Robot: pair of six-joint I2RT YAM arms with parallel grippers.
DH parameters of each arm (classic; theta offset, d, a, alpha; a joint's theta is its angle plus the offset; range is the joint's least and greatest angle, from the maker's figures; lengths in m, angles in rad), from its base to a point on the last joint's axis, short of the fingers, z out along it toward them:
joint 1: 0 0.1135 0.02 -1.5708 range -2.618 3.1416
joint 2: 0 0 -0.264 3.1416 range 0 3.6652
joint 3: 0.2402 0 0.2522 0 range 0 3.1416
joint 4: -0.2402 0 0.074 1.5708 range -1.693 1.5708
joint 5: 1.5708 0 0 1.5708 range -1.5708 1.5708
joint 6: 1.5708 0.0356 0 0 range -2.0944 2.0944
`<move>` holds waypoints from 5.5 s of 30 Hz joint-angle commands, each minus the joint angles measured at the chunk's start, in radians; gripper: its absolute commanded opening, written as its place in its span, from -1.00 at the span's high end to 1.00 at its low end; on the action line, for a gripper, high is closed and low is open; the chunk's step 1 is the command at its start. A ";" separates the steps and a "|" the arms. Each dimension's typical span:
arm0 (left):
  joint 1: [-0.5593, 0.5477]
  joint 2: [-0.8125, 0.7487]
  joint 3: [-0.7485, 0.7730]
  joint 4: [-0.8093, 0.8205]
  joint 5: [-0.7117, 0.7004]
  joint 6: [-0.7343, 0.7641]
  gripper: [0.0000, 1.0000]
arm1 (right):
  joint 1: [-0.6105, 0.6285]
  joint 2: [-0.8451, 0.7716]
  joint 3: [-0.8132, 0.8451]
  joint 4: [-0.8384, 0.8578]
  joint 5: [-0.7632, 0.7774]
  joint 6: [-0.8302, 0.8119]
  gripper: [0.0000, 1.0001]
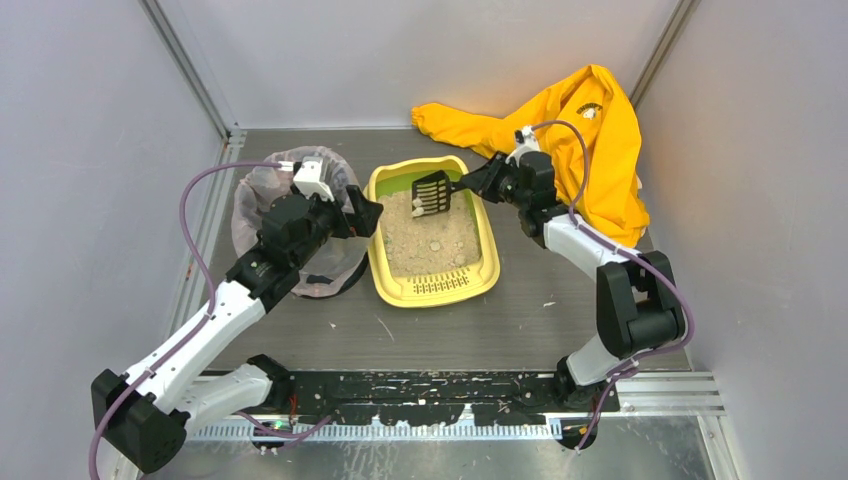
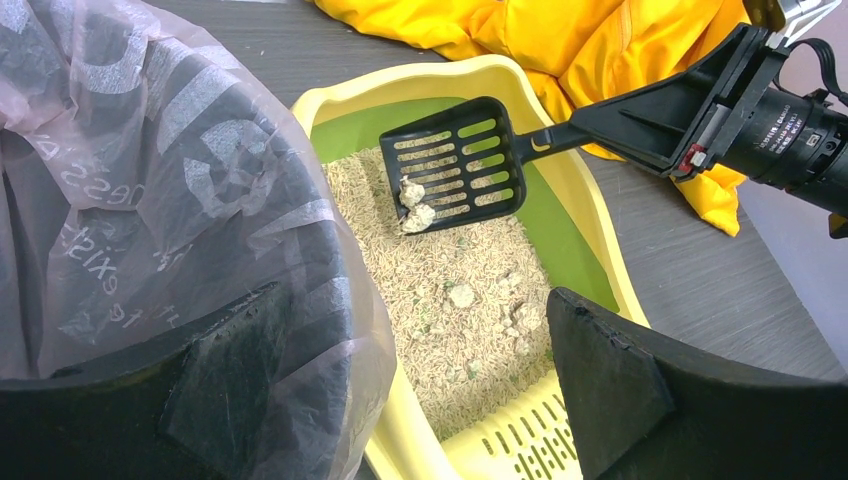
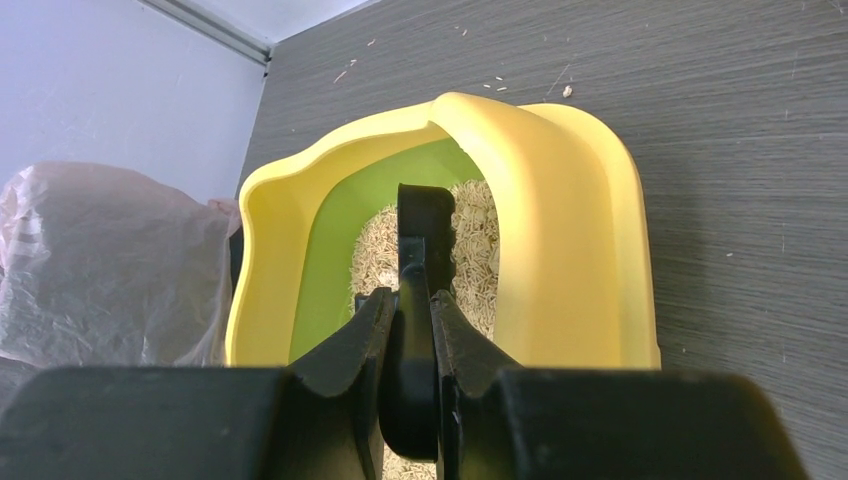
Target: Clean the litter box
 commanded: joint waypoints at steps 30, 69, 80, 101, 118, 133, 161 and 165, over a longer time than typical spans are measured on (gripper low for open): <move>-0.003 -0.113 -0.021 0.022 0.014 -0.024 -0.99 | -0.174 0.021 -0.209 0.722 -0.295 0.652 0.99; -0.003 -0.349 0.040 -0.137 -0.016 -0.068 -0.99 | 0.070 0.046 0.345 0.192 -0.290 0.536 0.99; -0.002 -0.462 0.104 -0.244 -0.095 -0.014 -0.99 | 0.228 0.182 0.581 -0.041 -0.239 0.373 0.99; -0.003 -0.382 0.119 -0.262 -0.056 0.022 -0.99 | 0.535 0.156 0.797 -0.324 0.188 -0.482 0.99; -0.003 -0.385 0.112 -0.274 -0.004 -0.005 -0.99 | 0.418 -0.136 0.405 0.197 0.121 -0.195 0.99; -0.002 -0.316 0.082 -0.236 -0.011 -0.014 -0.99 | 0.063 -0.262 0.172 -0.342 0.173 -0.123 0.99; -0.002 -0.227 0.090 -0.245 -0.065 0.005 -0.99 | 0.083 0.143 0.343 -0.394 0.112 -0.106 0.99; -0.003 -0.232 0.089 -0.252 -0.076 0.016 -0.99 | 0.101 0.172 0.375 -0.382 0.119 -0.101 0.99</move>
